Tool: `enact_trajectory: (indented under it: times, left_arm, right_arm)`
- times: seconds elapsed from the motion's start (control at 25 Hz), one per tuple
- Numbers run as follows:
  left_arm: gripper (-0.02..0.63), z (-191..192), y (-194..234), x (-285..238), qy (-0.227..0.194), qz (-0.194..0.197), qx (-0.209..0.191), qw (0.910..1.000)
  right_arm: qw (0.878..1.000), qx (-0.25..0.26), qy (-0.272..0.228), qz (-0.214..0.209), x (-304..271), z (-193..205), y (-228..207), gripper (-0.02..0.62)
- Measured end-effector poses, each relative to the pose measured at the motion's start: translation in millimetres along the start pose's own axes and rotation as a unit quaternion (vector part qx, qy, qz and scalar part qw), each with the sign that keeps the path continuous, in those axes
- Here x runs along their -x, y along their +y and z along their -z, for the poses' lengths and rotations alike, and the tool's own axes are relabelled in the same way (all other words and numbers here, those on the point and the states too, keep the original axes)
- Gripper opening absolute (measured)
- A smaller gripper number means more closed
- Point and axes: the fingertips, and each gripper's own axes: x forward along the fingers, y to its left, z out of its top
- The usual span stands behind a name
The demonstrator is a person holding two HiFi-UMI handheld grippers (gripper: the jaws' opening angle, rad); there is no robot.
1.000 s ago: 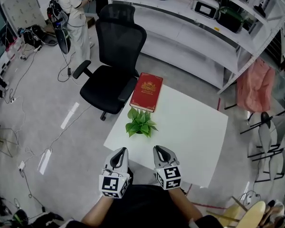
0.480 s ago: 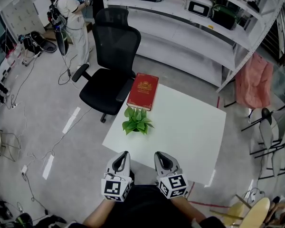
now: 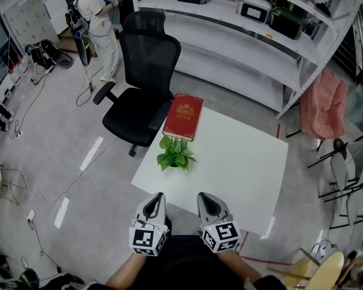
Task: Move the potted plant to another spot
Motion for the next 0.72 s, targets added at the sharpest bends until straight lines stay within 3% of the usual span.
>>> enact_trajectory:
  times: [0.72]
  left_arm:
    - [0.017, 3.2, 2.9, 4.6, 0.006, -0.003, 0.006, 1.0000]
  right_arm:
    - [1.000, 0.028, -0.005, -0.009, -2.7, -2.2, 8.3, 0.012]
